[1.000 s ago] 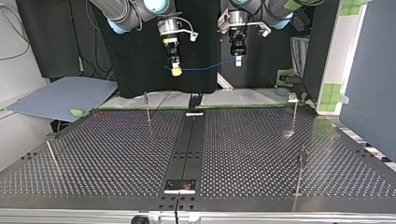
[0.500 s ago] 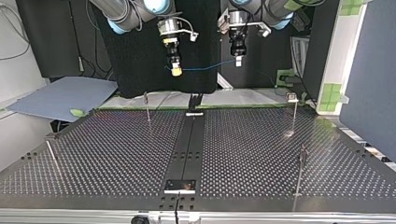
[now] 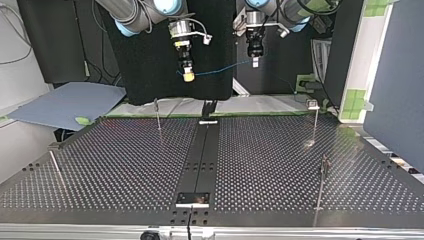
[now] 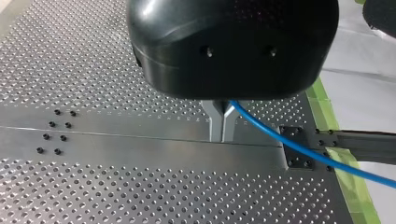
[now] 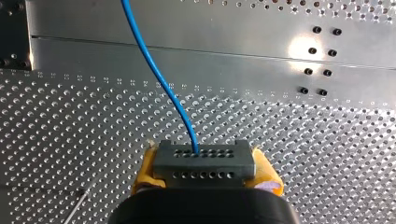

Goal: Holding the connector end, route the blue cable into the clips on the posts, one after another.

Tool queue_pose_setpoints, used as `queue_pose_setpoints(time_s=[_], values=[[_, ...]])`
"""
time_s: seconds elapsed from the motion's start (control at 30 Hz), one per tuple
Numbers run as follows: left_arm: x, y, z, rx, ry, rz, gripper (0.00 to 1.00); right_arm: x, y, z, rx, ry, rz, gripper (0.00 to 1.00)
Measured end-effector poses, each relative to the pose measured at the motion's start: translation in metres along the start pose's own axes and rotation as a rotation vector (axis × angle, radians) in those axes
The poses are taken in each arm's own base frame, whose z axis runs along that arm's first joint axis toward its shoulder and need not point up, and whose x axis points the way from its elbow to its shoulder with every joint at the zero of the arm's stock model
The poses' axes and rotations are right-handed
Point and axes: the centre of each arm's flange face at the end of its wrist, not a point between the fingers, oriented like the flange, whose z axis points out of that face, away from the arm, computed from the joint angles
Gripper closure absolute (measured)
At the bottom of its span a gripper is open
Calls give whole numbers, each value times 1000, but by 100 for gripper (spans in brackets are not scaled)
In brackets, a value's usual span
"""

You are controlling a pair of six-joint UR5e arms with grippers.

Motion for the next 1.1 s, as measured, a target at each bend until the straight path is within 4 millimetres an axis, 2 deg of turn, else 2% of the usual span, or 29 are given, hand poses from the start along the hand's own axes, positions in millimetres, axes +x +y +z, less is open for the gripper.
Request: queue_pose_setpoints(time_s=[0.33,0.53,1.1], values=[[1,0,0,0,2,1,100,0,0,-1,0,-1,-2,100],[1,0,0,0,2,1,100,3,-7,-11,-11,-32,-30,100],[1,0,0,0,2,1,100,-10,1,-29,-62,-182,-84,100]])
